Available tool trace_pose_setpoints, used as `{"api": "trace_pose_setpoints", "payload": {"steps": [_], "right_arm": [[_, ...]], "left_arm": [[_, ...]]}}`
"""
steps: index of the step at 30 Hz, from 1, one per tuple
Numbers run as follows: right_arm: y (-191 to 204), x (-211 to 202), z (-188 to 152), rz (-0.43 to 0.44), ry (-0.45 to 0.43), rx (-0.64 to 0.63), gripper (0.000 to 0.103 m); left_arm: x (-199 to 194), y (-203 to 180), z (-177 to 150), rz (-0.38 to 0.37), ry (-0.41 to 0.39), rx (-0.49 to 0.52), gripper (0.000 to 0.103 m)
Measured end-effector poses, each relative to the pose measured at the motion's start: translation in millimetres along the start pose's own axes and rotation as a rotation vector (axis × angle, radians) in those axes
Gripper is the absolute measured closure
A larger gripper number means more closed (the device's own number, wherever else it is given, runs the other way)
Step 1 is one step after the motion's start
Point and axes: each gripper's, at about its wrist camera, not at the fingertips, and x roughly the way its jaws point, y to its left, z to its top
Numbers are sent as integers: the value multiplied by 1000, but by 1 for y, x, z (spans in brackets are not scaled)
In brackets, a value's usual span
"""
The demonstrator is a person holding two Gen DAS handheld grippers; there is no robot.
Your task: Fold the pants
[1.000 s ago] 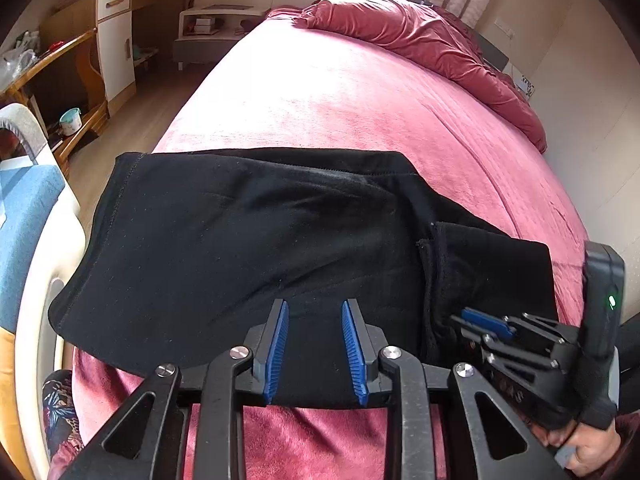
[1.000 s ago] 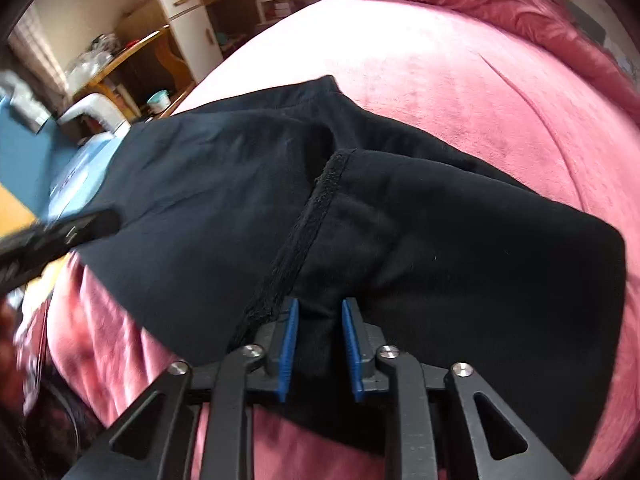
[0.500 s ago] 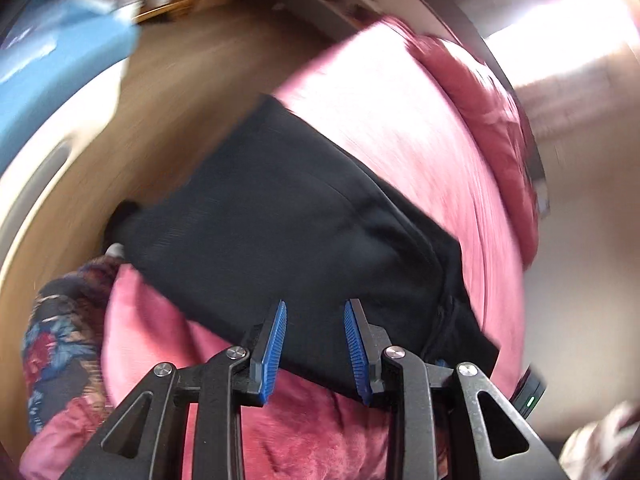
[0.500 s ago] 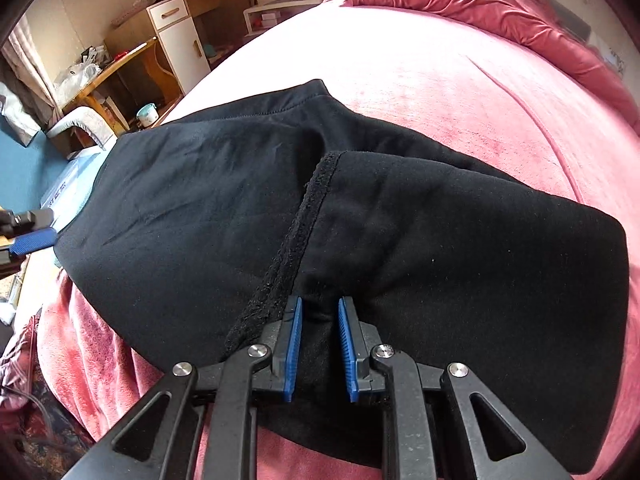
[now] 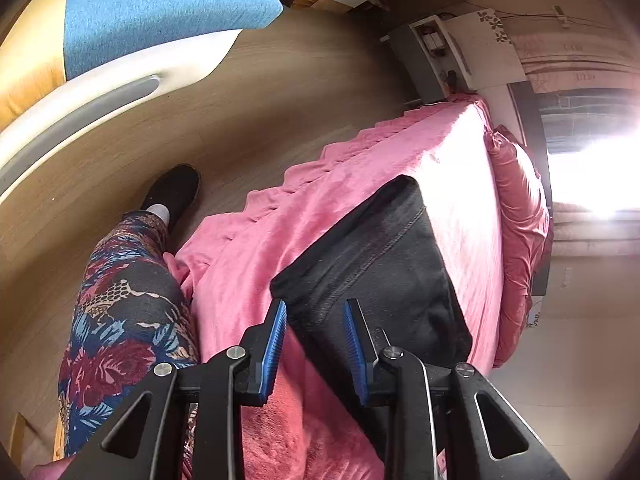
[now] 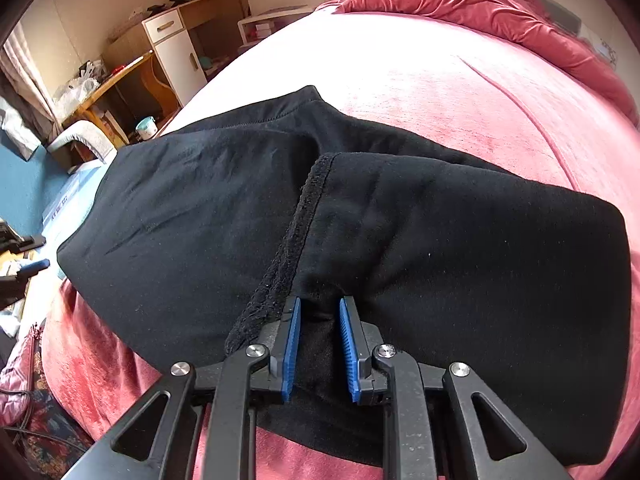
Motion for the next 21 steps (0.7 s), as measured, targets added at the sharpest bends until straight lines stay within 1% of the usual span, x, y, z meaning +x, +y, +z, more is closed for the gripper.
{"api": "trace_pose_setpoints", "payload": {"steps": [4, 6, 9, 13, 17, 21], "right_arm": [[-3, -1, 0, 8, -3, 18, 82], [-4, -2, 0, 4, -5, 17, 82], [-2, -3, 1, -7, -6, 9, 81], [2, -6, 2, -23, -4, 0, 80], [6, -14, 4, -31, -21, 5, 75], [10, -26, 4, -22, -55, 6, 75]], "left_arm": [[7, 1, 0, 14, 4, -1, 74], [9, 2, 0, 8, 6, -9, 74], [15, 1, -1, 18, 10, -6, 73], [21, 4, 0, 20, 21, -27, 72], [27, 9, 3, 0, 41, -66, 71], [33, 11, 5, 5, 43, -80, 71]]}}
